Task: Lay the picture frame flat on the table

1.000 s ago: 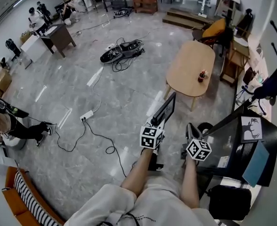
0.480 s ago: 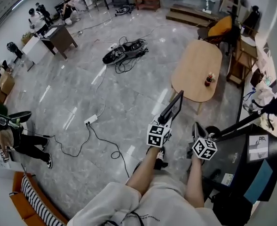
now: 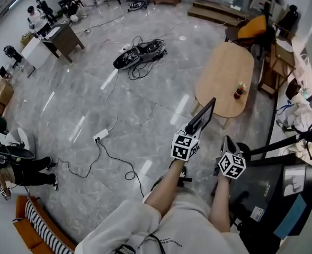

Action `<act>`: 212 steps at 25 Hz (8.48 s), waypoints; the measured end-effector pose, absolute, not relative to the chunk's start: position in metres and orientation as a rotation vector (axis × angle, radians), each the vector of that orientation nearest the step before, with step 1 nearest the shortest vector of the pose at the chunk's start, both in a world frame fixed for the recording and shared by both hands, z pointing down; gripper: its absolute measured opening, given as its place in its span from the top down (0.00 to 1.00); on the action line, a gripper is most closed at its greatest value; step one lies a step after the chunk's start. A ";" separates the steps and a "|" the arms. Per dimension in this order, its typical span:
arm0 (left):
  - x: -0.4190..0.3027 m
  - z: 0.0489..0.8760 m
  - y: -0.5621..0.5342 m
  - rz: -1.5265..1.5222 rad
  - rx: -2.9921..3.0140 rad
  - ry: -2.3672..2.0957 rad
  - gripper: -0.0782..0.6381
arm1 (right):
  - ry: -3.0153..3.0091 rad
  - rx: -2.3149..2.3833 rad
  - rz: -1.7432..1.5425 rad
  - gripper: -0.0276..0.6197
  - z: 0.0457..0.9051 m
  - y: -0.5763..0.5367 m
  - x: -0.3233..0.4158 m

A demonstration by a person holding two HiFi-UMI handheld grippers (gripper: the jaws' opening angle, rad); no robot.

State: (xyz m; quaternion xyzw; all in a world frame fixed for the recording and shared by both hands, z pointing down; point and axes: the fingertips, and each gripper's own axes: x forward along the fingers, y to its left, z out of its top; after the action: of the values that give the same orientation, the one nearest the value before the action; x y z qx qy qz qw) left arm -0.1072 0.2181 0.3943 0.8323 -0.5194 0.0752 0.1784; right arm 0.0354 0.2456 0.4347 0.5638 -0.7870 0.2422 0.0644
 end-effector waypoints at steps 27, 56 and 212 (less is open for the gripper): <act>-0.139 0.433 0.116 0.157 2.338 -1.348 0.85 | -2.391 1.917 0.747 0.90 0.435 0.167 0.020; -0.070 0.455 -0.033 0.224 2.318 -1.362 0.85 | -2.515 1.774 0.750 0.91 0.432 -0.011 0.069; -0.069 0.975 -0.393 0.742 1.610 -0.503 0.64 | -1.912 1.386 1.118 0.91 0.970 -0.381 0.060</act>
State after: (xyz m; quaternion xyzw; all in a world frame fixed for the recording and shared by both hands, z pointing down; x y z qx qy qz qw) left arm -0.0690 -0.3927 0.9748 0.6957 -0.2173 0.3205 0.6050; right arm 0.0598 -0.3806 0.9704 0.5120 -0.7064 0.4131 0.2613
